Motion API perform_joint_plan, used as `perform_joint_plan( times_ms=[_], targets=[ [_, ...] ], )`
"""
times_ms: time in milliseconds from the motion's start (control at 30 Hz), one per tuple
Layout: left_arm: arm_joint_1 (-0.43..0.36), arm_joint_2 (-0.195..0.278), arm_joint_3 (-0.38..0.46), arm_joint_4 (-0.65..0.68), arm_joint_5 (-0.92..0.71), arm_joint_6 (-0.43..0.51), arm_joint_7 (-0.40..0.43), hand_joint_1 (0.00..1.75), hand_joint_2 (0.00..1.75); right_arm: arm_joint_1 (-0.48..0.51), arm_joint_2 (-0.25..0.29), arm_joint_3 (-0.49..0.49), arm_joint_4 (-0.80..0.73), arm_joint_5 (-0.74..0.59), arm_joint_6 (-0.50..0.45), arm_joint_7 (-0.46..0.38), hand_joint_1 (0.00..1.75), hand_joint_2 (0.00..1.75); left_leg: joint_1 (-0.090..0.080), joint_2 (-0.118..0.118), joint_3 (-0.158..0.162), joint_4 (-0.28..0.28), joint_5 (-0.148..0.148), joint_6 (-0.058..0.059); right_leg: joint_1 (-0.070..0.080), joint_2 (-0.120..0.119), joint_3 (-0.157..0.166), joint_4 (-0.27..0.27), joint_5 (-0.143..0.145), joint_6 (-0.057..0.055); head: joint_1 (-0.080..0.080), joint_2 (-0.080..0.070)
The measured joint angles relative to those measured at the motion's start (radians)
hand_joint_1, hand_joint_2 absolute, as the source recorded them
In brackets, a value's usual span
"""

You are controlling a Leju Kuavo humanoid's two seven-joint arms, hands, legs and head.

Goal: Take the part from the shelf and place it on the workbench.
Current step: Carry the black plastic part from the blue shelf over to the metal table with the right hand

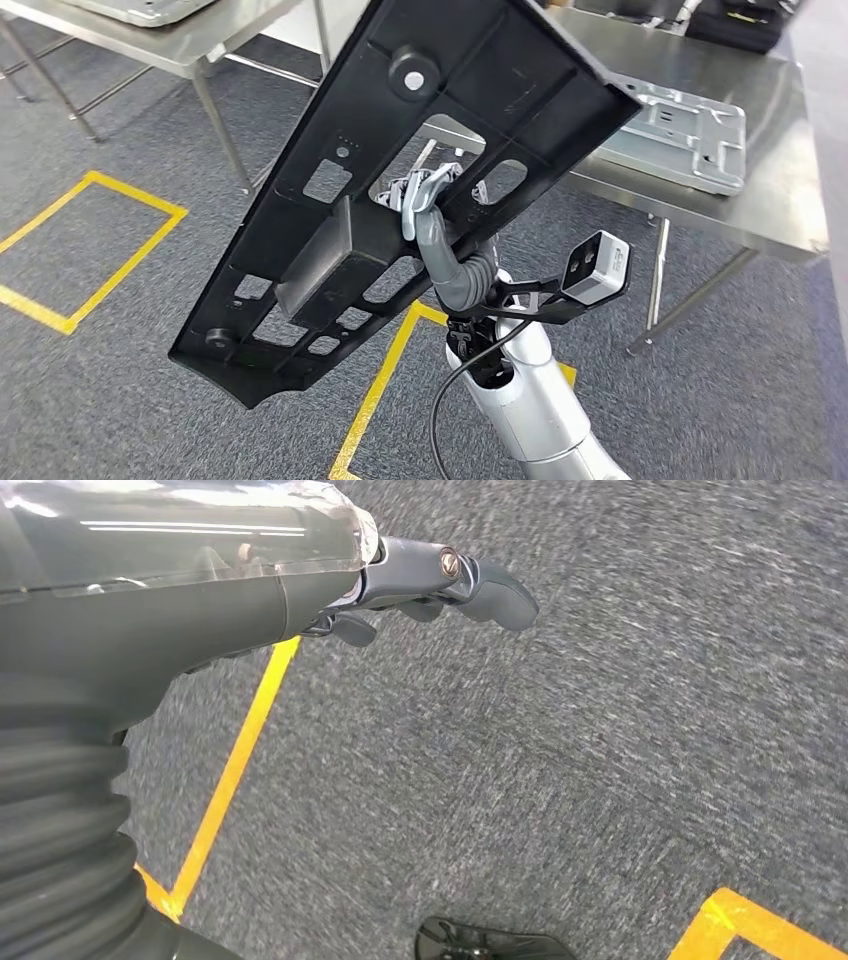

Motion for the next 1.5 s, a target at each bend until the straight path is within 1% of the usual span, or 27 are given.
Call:
perform_joint_plan(
  times_ms=[33, 67, 133, 200, 233, 300, 367, 433, 467, 500, 533, 600, 667, 733, 800, 867, 933, 1000, 1033, 1067, 1100, 1167, 1233, 1300, 1367, 1433, 1500],
  targets=[
    [-0.001, 0.000, 0.000, 0.000, 0.000, 0.000, 0.000, 0.00, 1.75, 0.000, 0.000, 0.000, 0.002, 0.000, 0.000, 0.000, 1.75, 1.75, -0.001, 0.012, 0.001, 0.000, -0.001, 0.000, 0.000, -0.003, 0.005, -0.008, 0.014, -0.002, 0.000, 0.000],
    [-0.002, 0.000, 0.000, 0.000, 0.000, 0.000, 0.000, 0.00, 1.75, 0.000, 0.000, 0.000, 0.003, 0.000, 0.000, 0.000, 1.75, 1.75, -0.003, 0.023, 0.003, 0.000, -0.003, 0.000, 0.001, -0.008, 0.030, -0.054, 0.042, -0.005, 0.000, 0.000],
    [-0.005, -0.002, 0.003, 0.000, 0.000, 0.003, 0.001, 0.00, 1.75, -0.002, 0.001, 0.000, 0.004, 0.000, 0.003, 0.000, 1.75, 1.75, -0.007, 0.042, 0.009, 0.000, -0.007, -0.004, 0.010, -0.048, 0.108, -0.197, 0.100, -0.020, 0.000, 0.000],
    [-0.004, -0.006, 0.011, 0.000, 0.000, 0.011, 0.002, 0.00, 1.75, -0.008, 0.006, 0.001, 0.006, 0.000, 0.005, 0.000, 1.75, 1.75, -0.014, 0.060, 0.013, 0.001, -0.013, -0.011, 0.021, -0.083, 0.151, -0.282, 0.120, -0.034, 0.000, 0.000],
    [-0.004, -0.008, 0.016, 0.000, 0.000, 0.016, 0.002, 0.00, 1.75, -0.009, 0.008, 0.001, 0.007, -0.001, 0.006, 0.000, 1.75, 1.75, -0.016, 0.071, 0.015, 0.000, -0.014, -0.016, 0.025, -0.085, 0.154, -0.293, 0.118, -0.039, 0.000, 0.000],
    [-0.007, -0.014, 0.022, -0.001, 0.000, 0.023, 0.000, 0.00, 1.75, -0.008, 0.007, 0.001, 0.007, -0.008, 0.006, 0.000, 1.75, 1.75, -0.017, 0.083, 0.021, -0.001, -0.020, -0.025, 0.022, -0.059, 0.154, -0.301, 0.124, -0.047, 0.000, 0.000],
    [-0.010, -0.023, 0.022, -0.003, 0.000, 0.017, -0.006, 0.00, 1.75, -0.002, -0.002, -0.005, -0.002, -0.021, 0.009, -0.003, 1.75, 1.75, -0.013, 0.047, 0.008, 0.036, -0.050, -0.033, 0.013, -0.037, 0.160, -0.312, 0.131, -0.056, 0.000, 0.000],
    [-0.008, -0.030, 0.011, -0.003, 0.000, -0.005, -0.019, 0.00, 1.75, 0.025, -0.031, -0.022, -0.022, -0.028, 0.008, -0.021, 1.75, 1.75, -0.008, -0.002, -0.046, 0.155, -0.112, -0.039, 0.009, -0.016, 0.162, -0.315, 0.134, -0.061, 0.000, 0.000],
    [-0.006, -0.033, 0.001, -0.003, 0.000, -0.021, -0.025, 0.00, 1.75, 0.051, -0.052, -0.036, -0.033, -0.021, 0.007, -0.038, 1.75, 1.75, -0.007, -0.011, -0.079, 0.222, -0.139, -0.041, 0.008, -0.004, 0.162, -0.315, 0.134, -0.061, 0.000, 0.000],
    [-0.004, -0.034, -0.011, -0.003, 0.000, -0.036, -0.028, 0.00, 1.75, 0.083, -0.074, -0.053, -0.045, -0.008, 0.008, -0.058, 1.75, 1.75, -0.005, -0.015, -0.104, 0.270, -0.150, -0.044, 0.008, 0.008, 0.162, -0.314, 0.134, -0.061, 0.000, 0.000],
    [-0.002, -0.035, -0.024, -0.003, 0.000, -0.048, -0.028, 0.00, 1.75, 0.118, -0.094, -0.071, -0.057, 0.012, 0.012, -0.076, 1.75, 1.75, -0.004, -0.016, -0.112, 0.281, -0.141, -0.046, 0.007, 0.021, 0.162, -0.313, 0.134, -0.060, 0.000, 0.000],
    [0.000, -0.036, -0.049, -0.003, 0.000, -0.062, -0.025, 0.00, 1.75, 0.183, -0.118, -0.101, -0.083, 0.047, 0.018, -0.095, 1.75, 1.75, 0.002, -0.025, -0.078, 0.195, -0.074, -0.049, 0.004, 0.050, 0.161, -0.306, 0.130, -0.054, 0.000, 0.000],
    [0.000, -0.037, -0.071, -0.003, 0.000, -0.067, -0.025, 0.00, 1.75, 0.219, -0.134, -0.121, -0.112, 0.066, 0.018, -0.088, 1.75, 1.75, 0.010, -0.069, -0.024, 0.072, -0.022, -0.048, -0.001, 0.081, 0.156, -0.293, 0.125, -0.043, 0.000, 0.000],
    [-0.003, -0.037, -0.087, -0.003, 0.000, -0.069, -0.022, 0.00, 1.75, 0.229, -0.144, -0.135, -0.134, 0.072, 0.016, -0.075, 1.75, 1.75, 0.011, -0.100, -0.002, 0.024, -0.017, -0.039, -0.004, 0.109, 0.146, -0.286, 0.126, -0.028, 0.000, 0.000],
    [-0.011, -0.038, -0.100, -0.004, 0.000, -0.068, -0.018, 0.00, 1.75, 0.233, -0.152, -0.146, -0.146, 0.074, 0.016, -0.069, 1.75, 1.75, 0.008, -0.083, 0.001, 0.018, -0.015, -0.025, -0.007, 0.130, 0.140, -0.288, 0.132, -0.012, 0.000, 0.000],
    [-0.019, -0.039, -0.109, -0.004, 0.000, -0.067, -0.020, 0.00, 1.75, 0.232, -0.160, -0.152, -0.149, 0.077, 0.015, -0.068, 1.75, 1.75, 0.010, -0.060, 0.005, 0.009, -0.008, -0.009, -0.005, 0.094, 0.126, -0.262, 0.115, -0.002, 0.000, 0.000],
    [-0.020, -0.040, -0.114, -0.004, 0.000, -0.069, -0.026, 0.00, 1.75, 0.225, -0.166, -0.154, -0.149, 0.080, 0.007, -0.069, 1.75, 1.75, 0.008, -0.035, 0.007, 0.005, -0.005, 0.001, -0.003, 0.030, 0.080, -0.164, 0.061, 0.004, 0.000, 0.000],
    [-0.018, -0.040, -0.120, -0.004, 0.000, -0.071, -0.034, 0.00, 1.75, 0.222, -0.171, -0.154, -0.149, 0.081, -0.006, -0.070, 1.75, 1.75, 0.004, -0.009, 0.006, 0.005, -0.006, 0.004, -0.006, 0.005, 0.021, -0.044, 0.014, 0.009, 0.000, 0.000],
    [-0.018, -0.040, -0.123, -0.004, 0.000, -0.072, -0.037, 0.00, 1.75, 0.222, -0.175, -0.154, -0.149, 0.081, -0.011, -0.070, 1.75, 1.75, 0.004, 0.004, 0.006, 0.005, -0.007, 0.004, -0.007, 0.000, 0.010, -0.021, 0.013, 0.010, 0.000, 0.000],
    [-0.018, -0.040, -0.126, -0.004, 0.000, -0.073, -0.038, 0.00, 1.75, 0.223, -0.179, -0.154, -0.149, 0.081, -0.014, -0.070, 1.75, 1.75, 0.003, 0.016, 0.007, 0.005, -0.008, 0.004, -0.008, -0.004, 0.018, -0.034, 0.029, 0.010, 0.000, 0.000],
    [-0.019, -0.040, -0.128, -0.004, 0.000, -0.073, -0.039, 0.00, 1.75, 0.223, -0.183, -0.154, -0.149, 0.081, -0.016, -0.070, 1.75, 1.75, 0.003, 0.028, 0.009, 0.005, -0.010, 0.002, -0.007, -0.014, 0.046, -0.084, 0.058, 0.008, 0.000, 0.000],
    [-0.021, -0.040, -0.130, -0.004, 0.000, -0.073, -0.040, 0.00, 1.75, 0.221, -0.186, -0.154, -0.149, 0.081, -0.016, -0.070, 1.75, 1.75, 0.000, 0.047, 0.015, 0.006, -0.015, -0.005, -0.001, -0.056, 0.120, -0.218, 0.109, -0.002, 0.000, 0.000],
    [-0.023, -0.040, -0.132, -0.004, 0.000, -0.074, -0.040, 0.00, 1.75, 0.220, -0.188, -0.154, -0.150, 0.081, -0.016, -0.071, 1.75, 1.75, -0.006, 0.065, 0.021, 0.006, -0.021, -0.017, 0.008, -0.079, 0.154, -0.286, 0.122, -0.014, 0.000, 0.000],
    [-0.025, -0.040, -0.132, -0.004, 0.000, -0.076, -0.038, 0.00, 1.75, 0.221, -0.191, -0.154, -0.150, 0.080, -0.018, -0.074, 1.75, 1.75, -0.008, 0.084, 0.027, 0.002, -0.025, -0.028, 0.010, -0.058, 0.154, -0.294, 0.123, -0.026, 0.000, 0.000],
    [-0.028, -0.040, -0.132, -0.004, 0.000, -0.077, -0.035, 0.00, 1.75, 0.221, -0.193, -0.154, -0.149, 0.080, -0.017, -0.081, 1.75, 1.75, -0.005, 0.060, 0.025, 0.020, -0.044, -0.038, 0.004, -0.037, 0.157, -0.302, 0.128, -0.039, 0.000, 0.000],
    [-0.027, -0.040, -0.132, -0.004, 0.000, -0.075, -0.033, 0.00, 1.75, 0.220, -0.193, -0.153, -0.148, 0.080, -0.012, -0.091, 1.75, 1.75, -0.001, 0.010, -0.016, 0.113, -0.099, -0.043, 0.001, -0.017, 0.160, -0.307, 0.130, -0.049, 0.000, 0.000],
    [-0.021, -0.040, -0.132, -0.004, 0.000, -0.074, -0.032, 0.00, 1.75, 0.220, -0.193, -0.152, -0.144, 0.081, -0.004, -0.097, 1.75, 1.75, 0.000, -0.013, -0.081, 0.244, -0.151, -0.045, 0.003, 0.008, 0.160, -0.305, 0.130, -0.054, 0.000, 0.000]
  ],
)
